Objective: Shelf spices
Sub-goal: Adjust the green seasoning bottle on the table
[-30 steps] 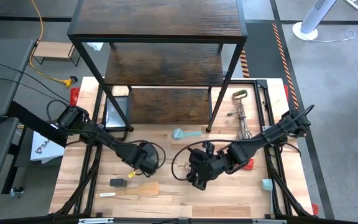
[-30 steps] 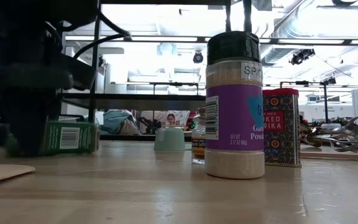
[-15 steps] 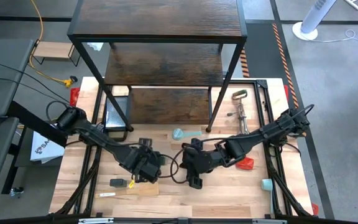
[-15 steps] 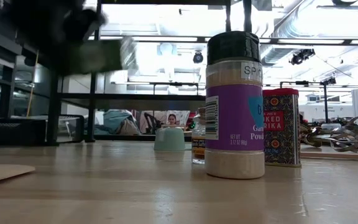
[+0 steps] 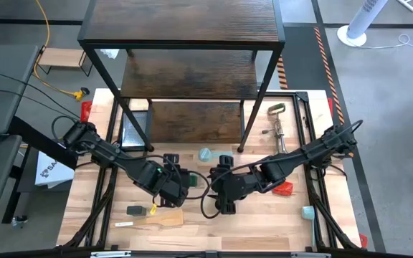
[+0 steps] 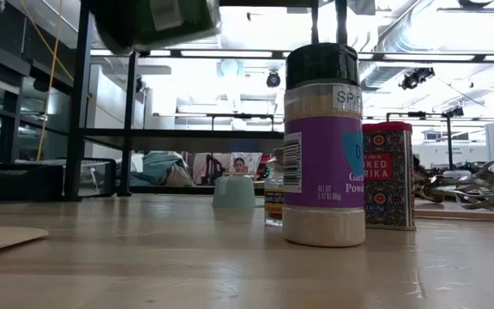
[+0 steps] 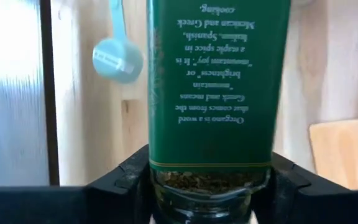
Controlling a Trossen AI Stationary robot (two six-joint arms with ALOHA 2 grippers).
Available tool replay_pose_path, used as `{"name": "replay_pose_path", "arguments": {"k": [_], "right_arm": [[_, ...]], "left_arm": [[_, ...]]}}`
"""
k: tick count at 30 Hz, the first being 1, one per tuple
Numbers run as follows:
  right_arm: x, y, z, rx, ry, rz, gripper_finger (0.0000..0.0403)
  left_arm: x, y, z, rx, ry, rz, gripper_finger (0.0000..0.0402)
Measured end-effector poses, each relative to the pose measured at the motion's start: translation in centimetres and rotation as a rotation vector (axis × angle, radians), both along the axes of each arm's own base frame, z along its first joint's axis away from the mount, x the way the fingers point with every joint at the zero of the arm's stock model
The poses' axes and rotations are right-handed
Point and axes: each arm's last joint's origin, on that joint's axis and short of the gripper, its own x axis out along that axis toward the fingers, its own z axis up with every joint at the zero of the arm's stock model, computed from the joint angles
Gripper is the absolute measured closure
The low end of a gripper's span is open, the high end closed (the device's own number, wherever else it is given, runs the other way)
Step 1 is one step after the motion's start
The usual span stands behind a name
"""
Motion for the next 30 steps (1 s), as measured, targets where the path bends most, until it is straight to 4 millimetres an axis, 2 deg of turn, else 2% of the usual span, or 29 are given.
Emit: {"name": "replay_pose_path", "arguments": {"k": [5,13,16,20,30], "right_arm": [[0.9,-0.5,-0.2,-0.071,-0.036,0.000,0.0092],[1.3,-0.9,-0.3,-0.071,-0.042,0.016,0.0091],[1.4,-1.1,-0.3,-0.128,-0.039,0.049,0.0091],[1.5,-1.6,-0.3,-0.204,-0.044,0.003,0.0091],[1.4,-2.4,-0.8,-0.164,0.031,0.052,0.0091]], "left_arm": [[1.1,-0.2,0.4,-0.055,-0.112,0.009,0.0218],[1.8,0.9,0.5,-0.048,-0.156,0.078,0.0218],[2.3,1.3,0.7,-0.059,-0.186,0.080,0.0218],[2.5,1.3,0.9,-0.055,-0.196,0.054,0.0218],[2.9,1.3,2.7,-0.022,-0.238,0.004,0.0218]]}}
